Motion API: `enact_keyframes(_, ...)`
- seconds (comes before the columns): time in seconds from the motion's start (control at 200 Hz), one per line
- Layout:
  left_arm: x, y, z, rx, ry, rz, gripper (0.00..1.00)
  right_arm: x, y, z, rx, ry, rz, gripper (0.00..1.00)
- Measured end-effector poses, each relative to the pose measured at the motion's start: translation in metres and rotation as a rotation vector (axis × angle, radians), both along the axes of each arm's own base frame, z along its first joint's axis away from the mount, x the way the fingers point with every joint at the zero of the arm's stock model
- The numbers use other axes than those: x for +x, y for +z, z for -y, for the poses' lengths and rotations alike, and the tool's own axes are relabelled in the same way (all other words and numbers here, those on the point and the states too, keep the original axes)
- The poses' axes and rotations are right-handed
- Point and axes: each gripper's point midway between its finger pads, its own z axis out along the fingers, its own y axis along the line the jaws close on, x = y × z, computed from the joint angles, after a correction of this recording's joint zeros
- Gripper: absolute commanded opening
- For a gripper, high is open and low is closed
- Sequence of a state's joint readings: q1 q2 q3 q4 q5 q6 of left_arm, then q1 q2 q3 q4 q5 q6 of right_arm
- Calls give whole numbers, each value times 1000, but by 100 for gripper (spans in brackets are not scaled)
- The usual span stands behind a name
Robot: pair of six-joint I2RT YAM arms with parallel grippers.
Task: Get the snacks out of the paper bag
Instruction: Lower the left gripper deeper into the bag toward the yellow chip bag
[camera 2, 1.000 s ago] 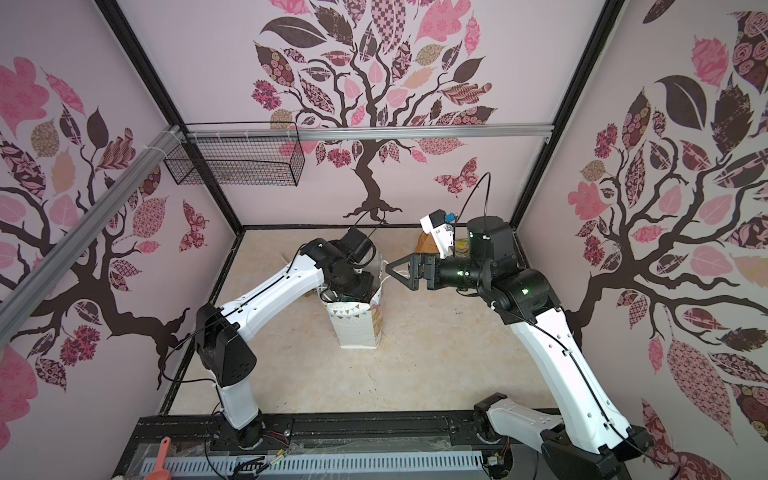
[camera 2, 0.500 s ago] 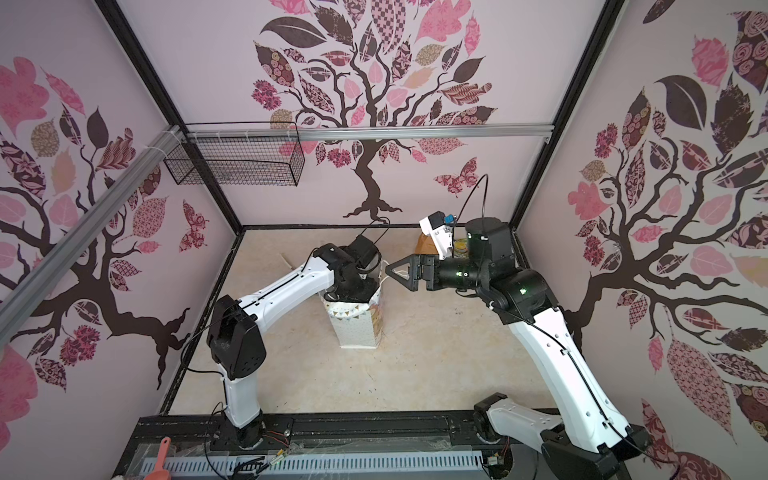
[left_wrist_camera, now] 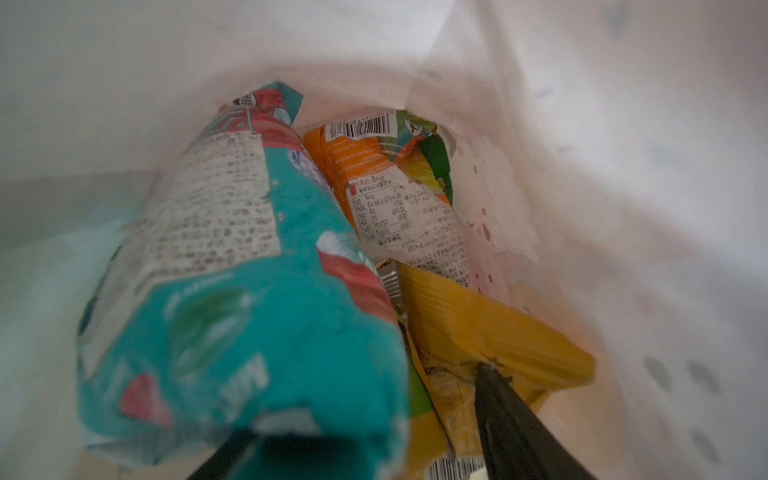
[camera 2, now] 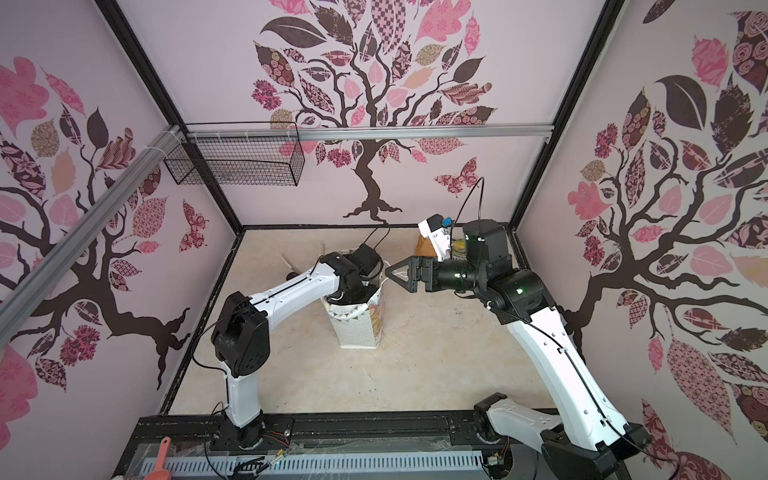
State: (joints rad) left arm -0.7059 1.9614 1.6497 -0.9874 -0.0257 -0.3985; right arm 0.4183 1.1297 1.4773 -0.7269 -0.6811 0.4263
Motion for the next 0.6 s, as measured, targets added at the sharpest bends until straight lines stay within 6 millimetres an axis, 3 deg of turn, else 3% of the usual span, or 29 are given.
enact_keyframes(0.26, 0, -5, 0, -6, 10, -3, 42, 1, -4, -1, -2, 0, -5, 100)
enact_keyframes(0.5, -2, -6, -1, -1, 13, -12, 7, 2, -5, -1, -3, -1, -8, 100)
enact_keyframes(0.6, -3, -6, -2, -1, 14, -14, 0, 2, -5, -1, -3, -1, -9, 100)
